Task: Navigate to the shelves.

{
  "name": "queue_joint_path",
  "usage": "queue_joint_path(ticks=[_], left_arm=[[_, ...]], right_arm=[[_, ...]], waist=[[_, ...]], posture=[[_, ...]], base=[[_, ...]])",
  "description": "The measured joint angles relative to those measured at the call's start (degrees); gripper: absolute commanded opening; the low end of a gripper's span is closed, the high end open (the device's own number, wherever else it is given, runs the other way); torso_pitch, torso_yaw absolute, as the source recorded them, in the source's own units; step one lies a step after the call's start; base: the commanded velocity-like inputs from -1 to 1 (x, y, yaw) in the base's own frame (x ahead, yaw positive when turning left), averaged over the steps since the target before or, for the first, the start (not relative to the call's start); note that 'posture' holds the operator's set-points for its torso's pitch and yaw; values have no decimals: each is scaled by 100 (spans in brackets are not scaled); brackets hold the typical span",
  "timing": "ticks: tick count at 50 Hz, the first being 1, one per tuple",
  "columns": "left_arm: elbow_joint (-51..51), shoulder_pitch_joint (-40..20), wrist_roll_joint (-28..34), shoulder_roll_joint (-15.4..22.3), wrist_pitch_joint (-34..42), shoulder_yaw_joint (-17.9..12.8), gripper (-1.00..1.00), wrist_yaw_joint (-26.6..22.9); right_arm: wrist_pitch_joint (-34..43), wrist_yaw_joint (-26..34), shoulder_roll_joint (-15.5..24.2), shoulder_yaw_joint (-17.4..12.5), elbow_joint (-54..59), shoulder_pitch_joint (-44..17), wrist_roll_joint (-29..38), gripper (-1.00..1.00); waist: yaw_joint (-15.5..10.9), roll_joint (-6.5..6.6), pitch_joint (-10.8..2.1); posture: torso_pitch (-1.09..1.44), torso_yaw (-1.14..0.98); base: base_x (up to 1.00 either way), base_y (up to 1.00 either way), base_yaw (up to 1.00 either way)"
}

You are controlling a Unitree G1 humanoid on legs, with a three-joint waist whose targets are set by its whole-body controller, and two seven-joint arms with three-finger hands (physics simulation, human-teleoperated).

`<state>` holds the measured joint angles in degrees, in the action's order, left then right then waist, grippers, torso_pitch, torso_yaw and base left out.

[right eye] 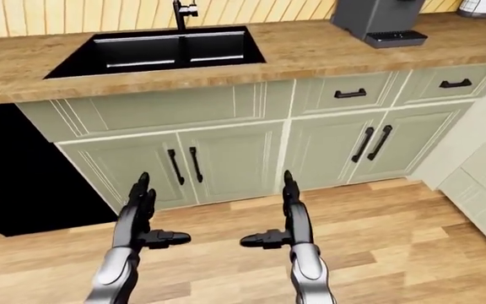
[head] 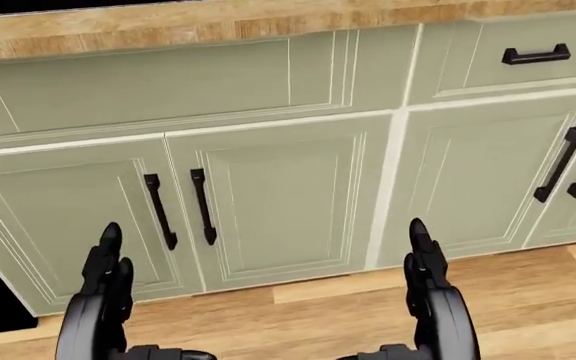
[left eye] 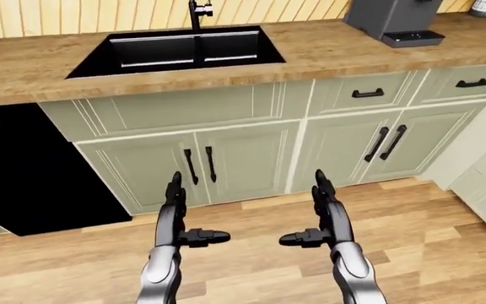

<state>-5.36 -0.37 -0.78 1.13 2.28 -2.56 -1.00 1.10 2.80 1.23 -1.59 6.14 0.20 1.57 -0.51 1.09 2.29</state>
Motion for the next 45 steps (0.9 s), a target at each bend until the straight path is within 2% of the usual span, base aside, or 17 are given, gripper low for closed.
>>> queue_joint_path(ticks=[5,7,10,12,14,16,18,23,27,30,32,35,38,42,45], left_arm=[[-10,-12,1,15,-54,-17,100,20],[-41,9,3,42,-25,-63,100,28],[-140,40,3,49,-3,-104,100,47],[-105,22,3,51,-1,-98,100,51],[-46,0,4,53,-16,-85,100,48],[-16,-6,4,57,-31,-89,100,47],[31,-17,6,39,-28,-80,100,50],[-56,27,6,-33,20,91,100,-13],[25,19,9,-4,53,9,100,6],[78,13,9,0,26,-11,100,24],[101,15,9,-4,18,1,100,25],[11,22,9,40,16,-62,100,29],[-32,73,12,48,67,-105,100,53],[46,29,13,51,38,-89,100,51],[-5,-13,9,57,-26,-91,100,41]], right_arm=[[-10,23,-17,29,-48,-18,0,100],[-2,31,-56,84,-1,-6,0,100],[44,56,-61,124,35,41,5,100],[49,53,-54,101,-6,22,7,100],[29,41,-52,80,-59,-5,7,100],[9,36,-57,93,-99,-23,7,100],[-12,37,-41,92,-114,-32,3,100],[38,-20,20,-68,12,24,5,100],[26,-12,0,-12,23,-9,3,100],[19,5,-10,25,-5,-11,3,100],[16,9,-9,28,-50,-15,3,100],[16,19,-64,99,2,-13,6,100],[61,49,-65,134,39,22,7,100],[26,37,-53,87,-38,-34,7,100],[-23,36,-56,95,-64,-48,3,100]], waist=[[-31,330,-23],[-82,222,-7],[-81,231,-74],[-72,132,-87],[-82,-27,-70],[-88,-222,-71],[-48,-466,-142],[57,-294,-75],[2,-39,-6],[-15,133,-4],[-12,304,-21],[-87,248,10],[-75,224,-56],[-78,-68,-62],[-75,-396,-115]], posture=[[0,0],[0,0],[0,0],[0,0],[0,0],[0,0],[0,0],[0,0],[0,0],[0,0],[0,0],[0,0],[0,0],[0,0],[0,0]], base=[[0,-27,0],[0,-27,0],[0,-27,0],[0,-27,0],[0,-25,0],[0,-26,0],[0,-26,0],[0,-25,0],[0,-25,0],[0,-24,0],[0,-24,0],[0,-24,0],[0,-24,0],[0,-24,0],[0,-24,0]])
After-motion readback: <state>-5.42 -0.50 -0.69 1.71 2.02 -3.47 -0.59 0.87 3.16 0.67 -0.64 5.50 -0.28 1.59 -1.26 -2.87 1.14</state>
